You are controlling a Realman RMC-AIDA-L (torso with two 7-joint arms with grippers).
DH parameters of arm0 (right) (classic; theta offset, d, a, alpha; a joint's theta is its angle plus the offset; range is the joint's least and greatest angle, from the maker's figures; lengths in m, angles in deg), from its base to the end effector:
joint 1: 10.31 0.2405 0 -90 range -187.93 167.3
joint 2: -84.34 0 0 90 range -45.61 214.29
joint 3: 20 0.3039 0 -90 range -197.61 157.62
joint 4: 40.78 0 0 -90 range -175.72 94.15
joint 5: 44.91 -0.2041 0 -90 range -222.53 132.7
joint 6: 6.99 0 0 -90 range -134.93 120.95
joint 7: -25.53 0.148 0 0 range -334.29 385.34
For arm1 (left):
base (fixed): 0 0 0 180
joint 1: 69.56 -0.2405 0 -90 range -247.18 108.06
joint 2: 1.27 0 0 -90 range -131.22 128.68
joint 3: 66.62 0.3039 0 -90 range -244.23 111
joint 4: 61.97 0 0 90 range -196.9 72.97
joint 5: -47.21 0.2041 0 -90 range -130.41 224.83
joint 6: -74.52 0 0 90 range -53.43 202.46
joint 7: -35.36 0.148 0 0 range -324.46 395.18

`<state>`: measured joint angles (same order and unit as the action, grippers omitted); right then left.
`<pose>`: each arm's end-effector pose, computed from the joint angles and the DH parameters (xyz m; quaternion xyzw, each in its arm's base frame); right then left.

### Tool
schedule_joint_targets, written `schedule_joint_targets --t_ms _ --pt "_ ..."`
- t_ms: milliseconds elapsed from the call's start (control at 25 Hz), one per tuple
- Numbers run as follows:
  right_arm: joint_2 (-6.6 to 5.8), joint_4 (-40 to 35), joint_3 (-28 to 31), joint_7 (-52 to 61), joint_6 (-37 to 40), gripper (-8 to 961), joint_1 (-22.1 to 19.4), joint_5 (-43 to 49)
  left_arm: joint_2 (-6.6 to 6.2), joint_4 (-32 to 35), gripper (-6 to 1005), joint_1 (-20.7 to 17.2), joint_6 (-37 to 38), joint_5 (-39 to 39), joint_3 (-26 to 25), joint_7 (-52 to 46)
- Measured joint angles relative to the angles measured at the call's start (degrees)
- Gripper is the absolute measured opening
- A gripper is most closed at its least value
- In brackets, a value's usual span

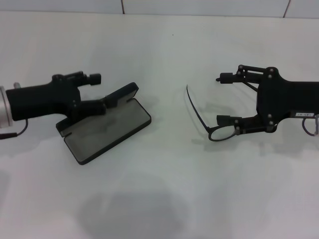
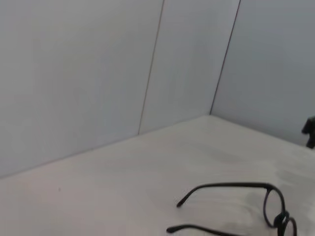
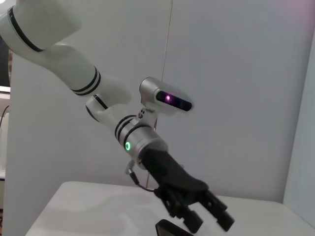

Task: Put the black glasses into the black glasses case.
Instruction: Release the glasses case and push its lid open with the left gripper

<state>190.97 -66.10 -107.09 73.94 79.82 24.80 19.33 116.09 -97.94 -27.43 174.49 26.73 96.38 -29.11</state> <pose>0.2484 0.3646 -0.0137 -0.9471 -0.0608 0.2978 0.1027 -0.3175 0.3552 0.0060 -0.9269 -0.2207 -0.2409 0.1847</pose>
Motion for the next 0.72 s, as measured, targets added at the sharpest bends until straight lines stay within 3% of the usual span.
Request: schedule_joint_targets --t_ms 240,360,560,720 --pt "0.00 0.01 0.00 -0.57 -0.07 855 0.18 0.00 0.61 -0.30 837 0.21 -4.20 2.01 0.04 -0.09" --pt "0.13 0.00 0.00 -0.79 -0.12 855 0.32 0.00 0.93 -0.64 654 0.75 -6.25 3.39 0.04 -0.12" --pt "0.31 -0.28 0.00 -1.00 -0.90 856 0.09 0.00 1.40 -0.75 495 1.44 -8.70 4.93 0.04 0.02" --pt "0.40 -0.43 0.00 -1.22 -1.34 856 0.04 0.00 1.52 -0.88 488 1.60 -8.94 5.52 0.04 0.31"
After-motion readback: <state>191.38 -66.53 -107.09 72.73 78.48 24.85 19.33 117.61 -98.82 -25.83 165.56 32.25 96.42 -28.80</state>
